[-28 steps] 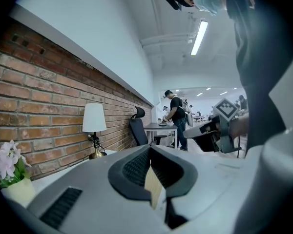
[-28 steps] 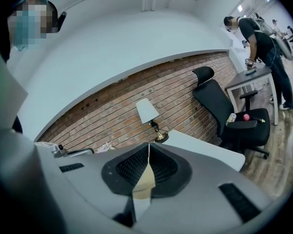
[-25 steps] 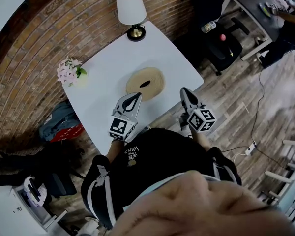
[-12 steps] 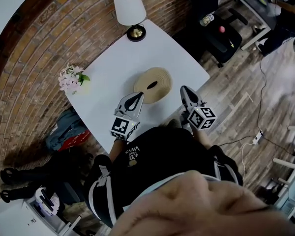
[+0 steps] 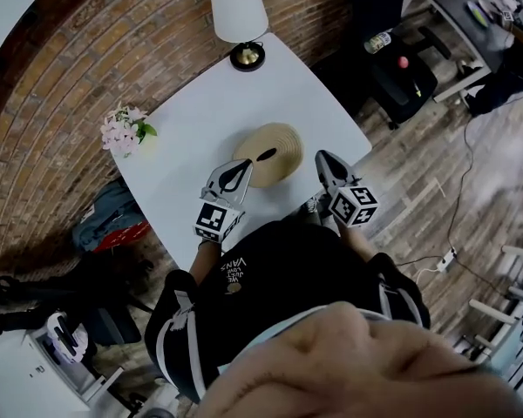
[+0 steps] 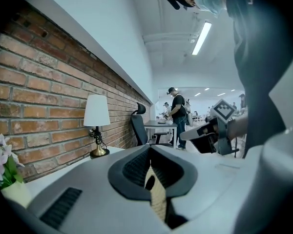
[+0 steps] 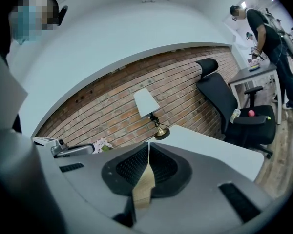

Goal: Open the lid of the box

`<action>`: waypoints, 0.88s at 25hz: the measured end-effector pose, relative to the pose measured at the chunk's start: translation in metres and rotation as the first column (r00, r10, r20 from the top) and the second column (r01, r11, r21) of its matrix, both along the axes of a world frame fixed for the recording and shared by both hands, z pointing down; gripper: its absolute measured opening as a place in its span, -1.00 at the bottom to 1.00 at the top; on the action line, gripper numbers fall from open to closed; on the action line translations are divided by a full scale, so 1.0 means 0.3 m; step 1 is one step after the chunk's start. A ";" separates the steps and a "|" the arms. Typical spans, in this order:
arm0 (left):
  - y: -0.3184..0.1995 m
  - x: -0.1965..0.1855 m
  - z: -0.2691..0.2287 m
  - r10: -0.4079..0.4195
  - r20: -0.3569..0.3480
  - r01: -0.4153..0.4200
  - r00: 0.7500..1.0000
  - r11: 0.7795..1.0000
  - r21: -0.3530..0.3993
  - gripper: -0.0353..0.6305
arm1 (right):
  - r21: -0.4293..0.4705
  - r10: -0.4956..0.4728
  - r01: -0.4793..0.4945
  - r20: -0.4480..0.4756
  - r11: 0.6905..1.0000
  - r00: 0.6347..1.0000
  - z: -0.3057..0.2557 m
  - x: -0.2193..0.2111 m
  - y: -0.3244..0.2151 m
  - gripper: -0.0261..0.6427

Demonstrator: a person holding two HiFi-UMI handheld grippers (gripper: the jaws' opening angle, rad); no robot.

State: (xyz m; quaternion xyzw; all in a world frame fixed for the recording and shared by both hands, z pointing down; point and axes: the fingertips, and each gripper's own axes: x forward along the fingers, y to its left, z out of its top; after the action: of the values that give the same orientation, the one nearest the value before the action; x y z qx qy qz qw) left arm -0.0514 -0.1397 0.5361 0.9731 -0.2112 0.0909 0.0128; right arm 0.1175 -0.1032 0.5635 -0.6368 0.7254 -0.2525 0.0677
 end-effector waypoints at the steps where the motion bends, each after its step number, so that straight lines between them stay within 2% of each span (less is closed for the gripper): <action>1: 0.001 0.009 0.006 -0.007 0.000 0.007 1.000 1.000 -0.002 -0.86 | 0.001 -0.016 0.016 -0.008 1.000 1.000 0.006 0.008 -0.010 -0.91; 4: 0.010 0.042 0.043 -0.027 0.023 0.028 0.999 0.999 -0.017 -0.86 | -0.009 -0.064 0.064 -0.025 0.998 0.998 0.036 0.037 -0.040 -0.91; 11: 0.025 0.117 0.128 -0.047 0.123 0.051 0.991 0.998 -0.029 -0.86 | -0.048 -0.175 0.173 -0.040 0.984 0.984 0.118 0.080 -0.089 -0.90; 17: 0.021 0.146 0.177 -0.070 0.171 0.077 0.983 0.996 -0.036 -0.84 | -0.078 -0.278 0.273 -0.054 0.959 0.959 0.178 0.072 -0.111 -0.90; 20: 0.021 0.158 0.208 -0.065 0.197 0.078 0.978 0.995 -0.060 -0.56 | -0.091 -0.328 0.322 -0.057 0.942 0.943 0.208 0.066 -0.119 -0.90; 22: 0.022 0.161 0.225 -0.058 0.221 0.074 0.974 0.995 -0.064 -0.48 | -0.104 -0.367 0.360 -0.062 0.927 0.928 0.229 0.055 -0.119 -0.88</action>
State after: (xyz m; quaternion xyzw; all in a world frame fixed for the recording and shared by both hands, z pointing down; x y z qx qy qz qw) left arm -0.0029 -0.1331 0.6035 0.9486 -0.2401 0.2045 0.0277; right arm 0.1341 -0.1389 0.6321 -0.5035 0.8207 -0.2674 -0.0386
